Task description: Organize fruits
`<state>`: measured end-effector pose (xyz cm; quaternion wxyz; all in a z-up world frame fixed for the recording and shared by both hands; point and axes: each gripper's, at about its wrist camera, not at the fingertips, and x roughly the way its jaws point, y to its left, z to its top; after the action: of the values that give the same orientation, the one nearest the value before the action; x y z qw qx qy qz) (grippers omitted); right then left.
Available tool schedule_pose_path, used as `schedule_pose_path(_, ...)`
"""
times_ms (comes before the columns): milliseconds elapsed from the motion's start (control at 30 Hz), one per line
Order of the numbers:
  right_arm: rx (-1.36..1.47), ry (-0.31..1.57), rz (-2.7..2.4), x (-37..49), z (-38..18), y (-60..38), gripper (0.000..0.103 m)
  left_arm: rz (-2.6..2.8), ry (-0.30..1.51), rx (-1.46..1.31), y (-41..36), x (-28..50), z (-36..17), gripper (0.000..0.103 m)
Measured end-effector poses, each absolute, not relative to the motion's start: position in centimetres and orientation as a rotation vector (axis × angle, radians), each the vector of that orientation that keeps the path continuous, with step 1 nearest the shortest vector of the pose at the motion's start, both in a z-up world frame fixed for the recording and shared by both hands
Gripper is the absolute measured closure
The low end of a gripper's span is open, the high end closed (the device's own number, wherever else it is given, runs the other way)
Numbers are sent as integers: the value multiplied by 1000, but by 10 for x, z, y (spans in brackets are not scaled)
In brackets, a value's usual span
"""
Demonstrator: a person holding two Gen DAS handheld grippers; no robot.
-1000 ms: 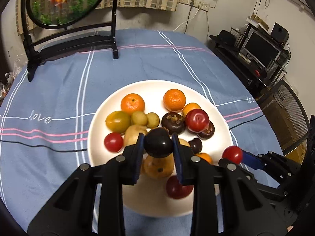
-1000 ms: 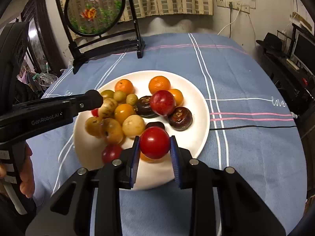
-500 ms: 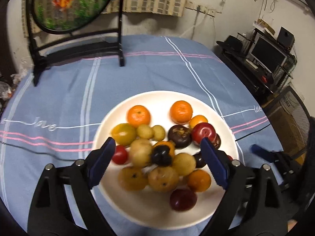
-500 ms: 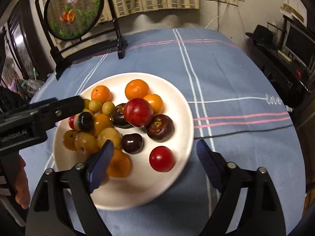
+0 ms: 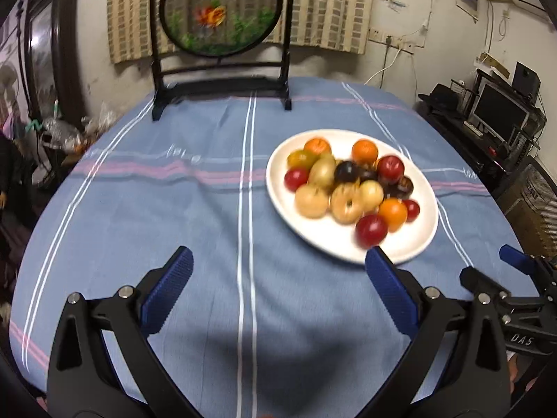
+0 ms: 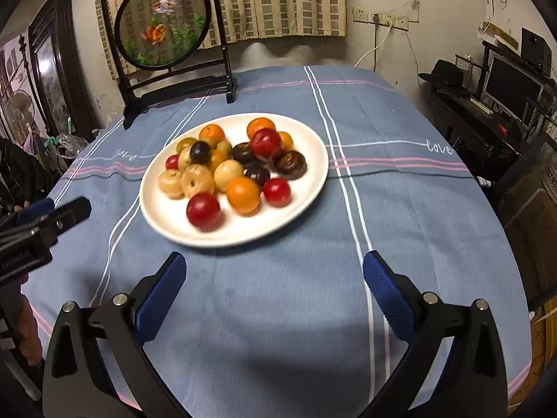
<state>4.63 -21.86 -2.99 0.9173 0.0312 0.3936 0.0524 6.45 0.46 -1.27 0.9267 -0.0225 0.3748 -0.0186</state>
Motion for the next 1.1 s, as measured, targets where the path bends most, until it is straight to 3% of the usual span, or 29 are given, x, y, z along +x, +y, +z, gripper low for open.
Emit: schedule_pose_path(1100,38,781,100,30,-19,-205,1,-87,750,10,-11,38,-13,2)
